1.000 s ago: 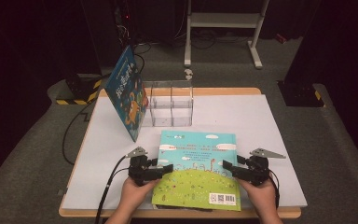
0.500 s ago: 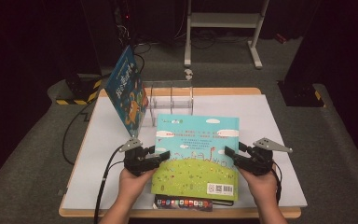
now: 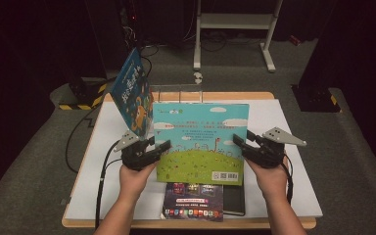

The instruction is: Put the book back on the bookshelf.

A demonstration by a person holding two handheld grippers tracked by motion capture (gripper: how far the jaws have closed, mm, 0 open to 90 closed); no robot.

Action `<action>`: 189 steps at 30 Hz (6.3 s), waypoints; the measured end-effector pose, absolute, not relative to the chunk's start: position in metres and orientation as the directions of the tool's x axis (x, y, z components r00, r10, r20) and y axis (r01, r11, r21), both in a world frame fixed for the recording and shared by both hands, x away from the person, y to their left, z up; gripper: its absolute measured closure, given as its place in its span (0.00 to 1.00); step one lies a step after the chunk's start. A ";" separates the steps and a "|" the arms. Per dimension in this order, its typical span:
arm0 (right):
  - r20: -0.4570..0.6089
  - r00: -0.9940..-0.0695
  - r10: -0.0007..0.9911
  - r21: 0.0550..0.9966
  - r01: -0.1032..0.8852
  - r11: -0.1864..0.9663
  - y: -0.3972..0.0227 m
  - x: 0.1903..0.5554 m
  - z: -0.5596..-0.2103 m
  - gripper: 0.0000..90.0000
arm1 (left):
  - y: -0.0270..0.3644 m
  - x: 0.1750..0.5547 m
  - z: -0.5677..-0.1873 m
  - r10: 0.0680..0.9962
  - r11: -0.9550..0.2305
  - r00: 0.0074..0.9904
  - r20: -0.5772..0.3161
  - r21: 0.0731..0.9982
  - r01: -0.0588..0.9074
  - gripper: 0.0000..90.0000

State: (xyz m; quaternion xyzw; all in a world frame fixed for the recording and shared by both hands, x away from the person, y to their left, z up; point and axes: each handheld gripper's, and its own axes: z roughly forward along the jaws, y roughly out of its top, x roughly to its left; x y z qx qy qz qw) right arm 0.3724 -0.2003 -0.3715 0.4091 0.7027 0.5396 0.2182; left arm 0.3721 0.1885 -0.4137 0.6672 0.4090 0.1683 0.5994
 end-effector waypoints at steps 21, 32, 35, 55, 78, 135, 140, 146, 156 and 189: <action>0.111 -0.615 0.781 0.979 0.201 0.019 -0.204 0.334 -0.370 0.50 | 0.188 0.345 -0.415 0.719 0.031 0.682 -0.132 0.987 0.158 0.53; 0.134 -0.700 0.701 0.965 0.253 0.068 -0.197 0.353 -0.370 0.28 | 0.194 0.344 -0.417 0.695 0.061 0.699 -0.168 0.983 0.175 0.53; 0.133 -0.698 0.704 0.961 0.264 0.080 -0.192 0.358 -0.368 0.33 | 0.194 0.342 -0.417 0.707 0.050 0.690 -0.154 0.984 0.168 0.55; 0.028 -0.793 0.608 0.968 0.173 0.181 -0.185 0.335 -0.363 0.89 | 0.231 0.344 -0.448 0.791 0.012 0.579 -0.198 0.951 0.309 0.44; -0.051 -0.715 0.697 0.986 0.076 0.151 -0.123 0.333 -0.377 0.90 | 0.256 0.329 -0.480 0.808 -0.026 0.554 -0.200 0.928 0.372 0.43; 0.007 -0.866 0.501 0.972 0.124 0.201 -0.112 0.308 -0.384 0.79 | 0.168 0.348 -0.387 0.683 0.083 0.695 -0.225 0.969 0.232 0.41; 0.002 -0.871 0.491 0.973 0.114 0.199 -0.105 0.304 -0.387 0.79 | 0.167 0.314 -0.374 0.586 0.094 0.786 -0.197 0.980 0.176 0.26; -0.022 -0.876 0.481 0.974 0.089 0.208 -0.095 0.297 -0.390 0.78 | 0.156 0.300 -0.364 0.578 0.114 0.783 -0.228 0.973 0.199 0.13; -0.018 -0.900 0.435 0.970 0.089 0.225 -0.078 0.290 -0.397 0.71 | 0.146 0.293 -0.362 0.690 0.038 0.704 -0.168 0.980 0.197 0.10; 0.152 -0.705 0.692 0.951 0.294 0.091 -0.201 0.336 -0.458 0.67 | 0.181 0.265 -0.360 0.667 -0.087 0.738 -0.104 0.973 0.216 0.38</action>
